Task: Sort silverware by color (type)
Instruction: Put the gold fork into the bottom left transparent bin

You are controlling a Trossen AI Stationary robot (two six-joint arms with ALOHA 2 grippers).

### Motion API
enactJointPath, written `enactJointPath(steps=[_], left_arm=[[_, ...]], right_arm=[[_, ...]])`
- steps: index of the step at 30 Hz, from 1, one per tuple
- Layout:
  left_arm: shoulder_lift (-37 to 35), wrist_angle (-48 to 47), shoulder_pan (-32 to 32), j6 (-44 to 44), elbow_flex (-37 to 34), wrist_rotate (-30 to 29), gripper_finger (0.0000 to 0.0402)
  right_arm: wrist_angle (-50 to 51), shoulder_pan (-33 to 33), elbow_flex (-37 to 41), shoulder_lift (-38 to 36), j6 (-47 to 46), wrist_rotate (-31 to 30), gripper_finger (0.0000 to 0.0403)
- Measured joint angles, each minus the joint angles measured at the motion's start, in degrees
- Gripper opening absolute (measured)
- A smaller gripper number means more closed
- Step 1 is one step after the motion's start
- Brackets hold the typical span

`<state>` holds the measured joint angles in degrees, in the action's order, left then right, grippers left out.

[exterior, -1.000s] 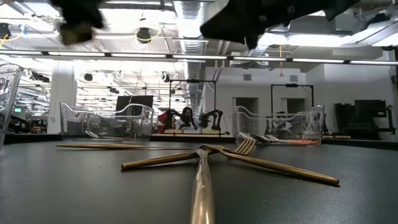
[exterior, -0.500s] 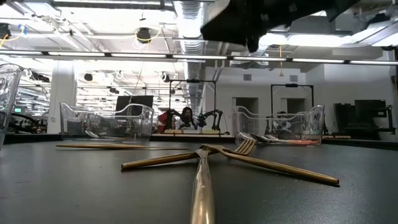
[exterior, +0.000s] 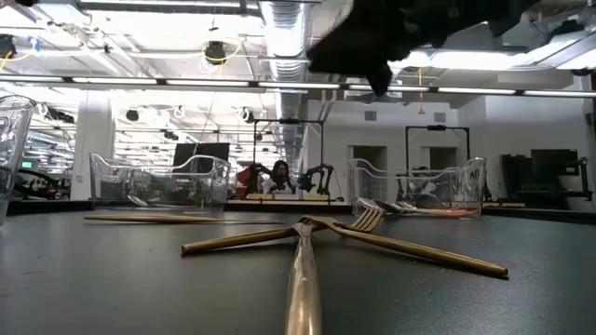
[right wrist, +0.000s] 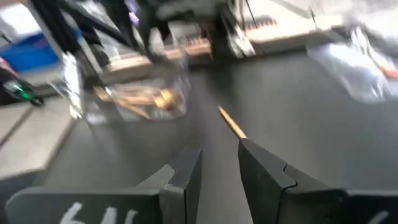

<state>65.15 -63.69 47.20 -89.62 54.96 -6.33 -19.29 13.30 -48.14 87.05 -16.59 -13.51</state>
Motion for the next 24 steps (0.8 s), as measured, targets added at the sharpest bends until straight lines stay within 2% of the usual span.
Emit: enactJointPath(steps=[7, 11, 15, 19, 22, 24], left_arm=[[-0.4, 0.2, -0.8, 3.0, 0.0, -10.1, 0.0099], [-0.4, 1.2, -1.6, 6.2, 0.0, -16.4, 0.0099], [-0.4, 3.5, -3.3, 12.6, 0.0, -23.2, 0.0099], [-0.4, 8.0, -5.6, 22.2, 0.0, -32.1, 0.0099], [-0.4, 13.0, -7.4, 29.9, 0.0, -37.4, 0.0099], [-0.4, 16.2, -8.5, 34.6, 0.0, -40.0, 0.0099]], right_arm=[[11.8, 1.4, 0.0, -1.3, -5.9, -0.2, 0.0128], [27.0, 2.7, 0.0, -2.7, -13.0, 0.8, 0.0128], [44.9, 5.5, 0.0, -4.8, -21.5, 3.1, 0.0128], [58.7, 9.7, 0.0, -6.6, -28.4, 5.4, 0.0128], [64.5, 12.7, 0.0, -6.6, -32.3, 7.9, 0.0128], [64.3, 14.3, 0.0, -6.0, -33.3, 7.8, 0.0128]])
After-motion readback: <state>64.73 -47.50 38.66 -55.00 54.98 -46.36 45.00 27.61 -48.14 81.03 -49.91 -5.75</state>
